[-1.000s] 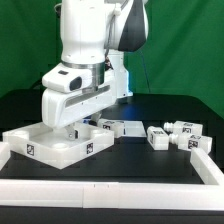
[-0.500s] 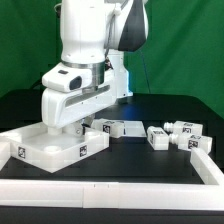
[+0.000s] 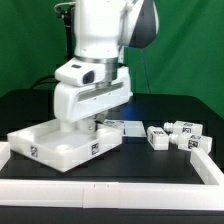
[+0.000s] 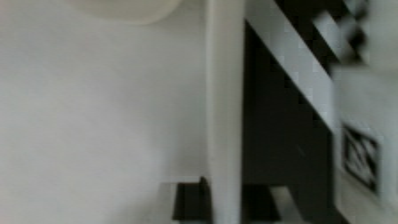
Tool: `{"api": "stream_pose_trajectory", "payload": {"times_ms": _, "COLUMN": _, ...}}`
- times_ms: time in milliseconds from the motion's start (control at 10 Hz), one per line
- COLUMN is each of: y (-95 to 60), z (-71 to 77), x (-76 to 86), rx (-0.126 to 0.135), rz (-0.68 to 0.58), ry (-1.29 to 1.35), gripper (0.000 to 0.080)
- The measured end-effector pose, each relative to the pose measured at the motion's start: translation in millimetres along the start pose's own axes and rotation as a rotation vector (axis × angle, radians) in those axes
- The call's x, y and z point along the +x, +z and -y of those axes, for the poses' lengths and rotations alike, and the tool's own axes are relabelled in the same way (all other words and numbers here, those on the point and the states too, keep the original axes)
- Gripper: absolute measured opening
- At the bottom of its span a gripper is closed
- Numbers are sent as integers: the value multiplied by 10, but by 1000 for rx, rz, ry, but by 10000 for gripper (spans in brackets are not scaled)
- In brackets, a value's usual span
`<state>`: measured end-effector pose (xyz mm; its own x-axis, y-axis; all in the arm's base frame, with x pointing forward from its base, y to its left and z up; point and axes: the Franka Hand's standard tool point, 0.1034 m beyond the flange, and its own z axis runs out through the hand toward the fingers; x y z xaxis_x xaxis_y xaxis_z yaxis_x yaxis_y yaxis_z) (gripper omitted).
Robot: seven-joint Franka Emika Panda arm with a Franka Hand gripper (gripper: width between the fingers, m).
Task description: Assemble one leg
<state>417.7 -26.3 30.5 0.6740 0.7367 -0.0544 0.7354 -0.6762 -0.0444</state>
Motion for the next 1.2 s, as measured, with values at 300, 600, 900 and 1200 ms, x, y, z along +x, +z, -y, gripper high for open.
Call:
{"api": "stream_pose_trajectory", "payload": {"times_ms": 300, "y": -121, "z": 101, "x": 325, "rx": -24, "rz": -14, "ry": -84, "gripper": 57}}
{"api": "stream_pose_trajectory", "payload": {"times_ms": 600, "y": -177, "z": 51, "x": 614, "rx": 6, "rz": 18, "ry": -248, "gripper": 57}}
{"api": "stream_pose_trajectory", "payload": {"times_ms": 900, "y": -145, "z": 52, "x": 596, "rx": 11, "rz": 21, "ry": -253, "gripper": 57}}
{"api": "stream_pose_trajectory", "payload": {"times_ms": 1200, "y": -109, "z": -1, "x": 635, "rx": -7, "rz": 3, "ry": -326, "gripper": 57}}
